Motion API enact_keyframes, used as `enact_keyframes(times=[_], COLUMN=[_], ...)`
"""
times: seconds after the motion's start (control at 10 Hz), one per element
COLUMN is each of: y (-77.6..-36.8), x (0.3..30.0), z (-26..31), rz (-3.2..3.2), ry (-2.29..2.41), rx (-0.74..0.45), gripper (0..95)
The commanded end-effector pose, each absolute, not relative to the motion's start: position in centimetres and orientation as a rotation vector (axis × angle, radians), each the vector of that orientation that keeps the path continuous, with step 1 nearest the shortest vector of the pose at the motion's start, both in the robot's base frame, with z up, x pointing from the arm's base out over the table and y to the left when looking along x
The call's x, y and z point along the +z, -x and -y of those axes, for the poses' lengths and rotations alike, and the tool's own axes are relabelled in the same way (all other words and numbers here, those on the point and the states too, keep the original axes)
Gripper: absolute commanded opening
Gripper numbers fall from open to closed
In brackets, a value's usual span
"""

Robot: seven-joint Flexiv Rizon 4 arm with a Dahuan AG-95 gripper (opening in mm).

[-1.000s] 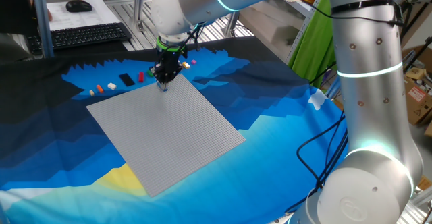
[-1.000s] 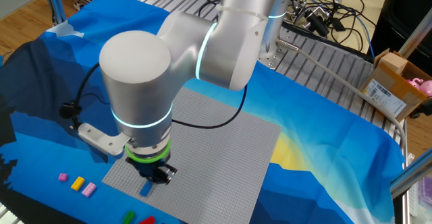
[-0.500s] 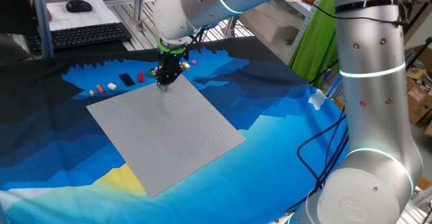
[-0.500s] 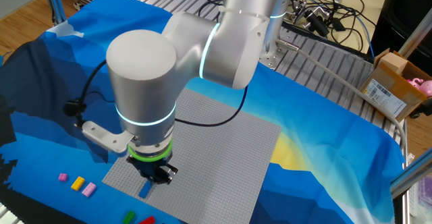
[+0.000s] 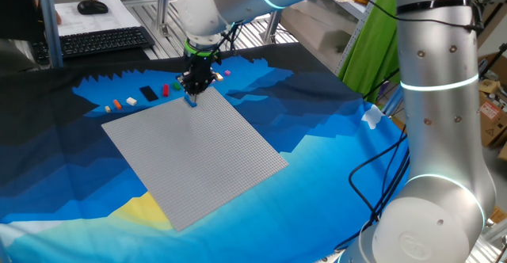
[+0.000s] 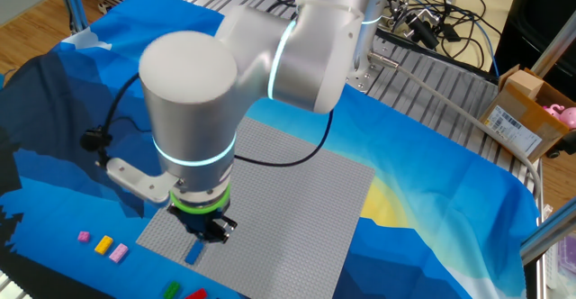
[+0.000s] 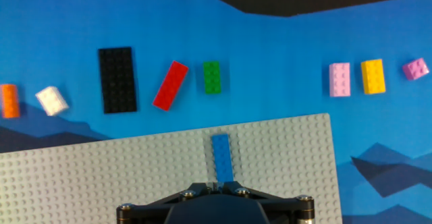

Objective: Stack small Lego blocks randomly, one at a time

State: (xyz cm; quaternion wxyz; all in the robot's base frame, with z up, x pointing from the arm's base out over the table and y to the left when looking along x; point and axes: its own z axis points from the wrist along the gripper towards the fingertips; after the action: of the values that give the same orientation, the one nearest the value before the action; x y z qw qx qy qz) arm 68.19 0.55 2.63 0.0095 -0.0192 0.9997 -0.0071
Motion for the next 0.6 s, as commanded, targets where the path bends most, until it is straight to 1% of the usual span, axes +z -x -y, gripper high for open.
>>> enact_keyframes(times=[0.1,0.2,0.4,0.6], y=[-68.5,-68.8,-68.8,-68.9], x=[2.5,1.5,0.7,2.1], z=[0.1,0.5,0.5,0.4], rz=[-3.127,-3.116,-3.102,-3.12], ry=[0.082,0.096,0.088,0.088], rx=[-0.01,-0.006,-0.001,-0.015], gripper=[0.0,0.0,0.0,0.0])
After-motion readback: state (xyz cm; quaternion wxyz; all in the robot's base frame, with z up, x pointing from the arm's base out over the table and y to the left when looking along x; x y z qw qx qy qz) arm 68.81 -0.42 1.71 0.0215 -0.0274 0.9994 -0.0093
